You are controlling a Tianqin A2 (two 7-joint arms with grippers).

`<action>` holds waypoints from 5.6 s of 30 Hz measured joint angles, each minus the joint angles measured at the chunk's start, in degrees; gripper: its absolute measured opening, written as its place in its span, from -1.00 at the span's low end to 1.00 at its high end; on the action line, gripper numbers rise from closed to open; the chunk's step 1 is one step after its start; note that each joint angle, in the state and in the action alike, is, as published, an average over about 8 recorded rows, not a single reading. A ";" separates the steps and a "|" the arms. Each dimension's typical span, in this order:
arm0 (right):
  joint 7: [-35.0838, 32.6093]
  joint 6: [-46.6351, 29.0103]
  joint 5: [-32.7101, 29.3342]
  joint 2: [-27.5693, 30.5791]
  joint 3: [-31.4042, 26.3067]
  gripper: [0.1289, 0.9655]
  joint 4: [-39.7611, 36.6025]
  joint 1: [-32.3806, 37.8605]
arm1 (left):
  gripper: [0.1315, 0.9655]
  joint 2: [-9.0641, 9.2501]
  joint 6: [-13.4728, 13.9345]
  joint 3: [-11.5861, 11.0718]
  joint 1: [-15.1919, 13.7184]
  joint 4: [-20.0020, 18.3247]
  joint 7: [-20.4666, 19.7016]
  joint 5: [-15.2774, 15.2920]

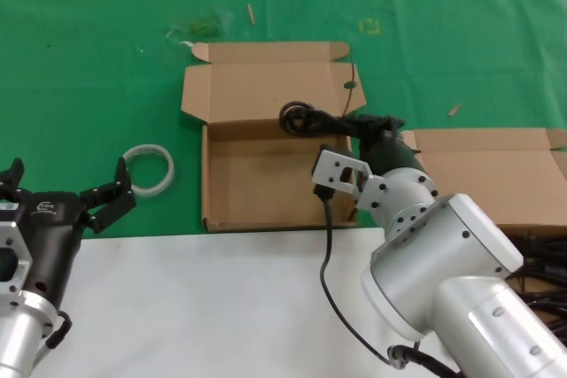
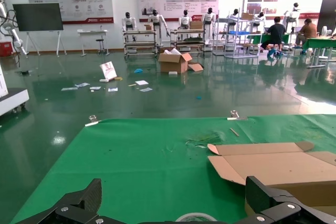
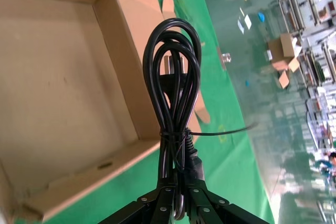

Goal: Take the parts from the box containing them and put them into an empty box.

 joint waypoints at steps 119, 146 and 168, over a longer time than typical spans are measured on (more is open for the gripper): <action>75.31 -30.11 -27.52 1.25 4.06 1.00 -1.02 -8.92 | 1.00 0.00 0.00 0.00 0.00 0.00 0.02 0.00; 106.16 -41.20 -47.12 1.25 21.78 1.00 9.13 -23.98 | 1.00 0.00 0.00 0.00 0.00 0.00 0.01 -0.01; 114.60 -44.23 -52.49 1.25 26.62 1.00 11.91 -28.04 | 1.00 0.00 0.00 0.00 0.00 0.00 0.01 -0.01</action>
